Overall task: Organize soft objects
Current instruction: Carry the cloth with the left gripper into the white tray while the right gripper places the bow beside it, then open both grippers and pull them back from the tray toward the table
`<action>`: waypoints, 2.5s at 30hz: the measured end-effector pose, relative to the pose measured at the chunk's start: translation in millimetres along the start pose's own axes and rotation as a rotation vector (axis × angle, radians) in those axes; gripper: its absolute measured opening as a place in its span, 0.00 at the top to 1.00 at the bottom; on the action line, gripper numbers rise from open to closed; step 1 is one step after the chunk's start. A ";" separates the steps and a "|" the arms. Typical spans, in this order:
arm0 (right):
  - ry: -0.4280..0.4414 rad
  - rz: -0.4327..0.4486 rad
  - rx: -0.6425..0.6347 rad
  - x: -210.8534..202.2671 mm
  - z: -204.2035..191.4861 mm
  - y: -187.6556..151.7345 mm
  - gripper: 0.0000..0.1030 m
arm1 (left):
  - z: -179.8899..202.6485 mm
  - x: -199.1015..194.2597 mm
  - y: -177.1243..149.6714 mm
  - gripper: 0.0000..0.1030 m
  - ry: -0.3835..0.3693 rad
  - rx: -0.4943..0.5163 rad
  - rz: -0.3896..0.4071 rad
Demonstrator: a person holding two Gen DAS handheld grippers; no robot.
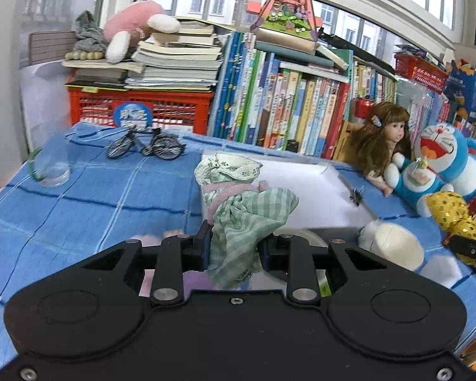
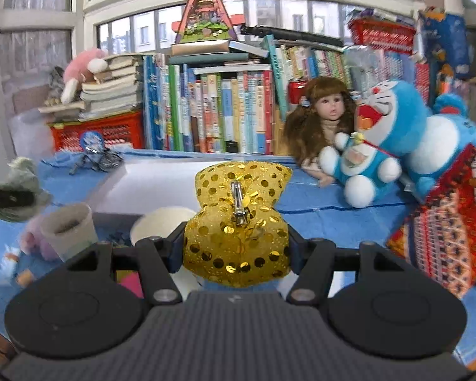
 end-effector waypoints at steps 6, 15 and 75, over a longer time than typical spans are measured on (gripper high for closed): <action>0.103 -0.030 0.018 24.1 1.1 36.3 0.38 | 10.8 29.1 38.8 0.74 -0.050 0.025 -0.032; 0.137 -0.141 -0.053 89.4 -20.9 88.3 0.37 | 14.3 113.1 91.1 0.74 -0.144 -0.007 -0.236; 0.087 -0.321 -0.140 157.6 -52.3 114.4 0.10 | 61.9 147.8 116.3 0.19 -0.069 0.139 -0.281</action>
Point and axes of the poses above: each gripper's, at about its wrist camera, not at the fingertips, and x roughly the way its jaws point, z to its right, y to its top, the point moved 1 cm from there along x, roughly the way its jaws point, and after that the axes turned 6 degrees about -z, right-handed, at the moved point
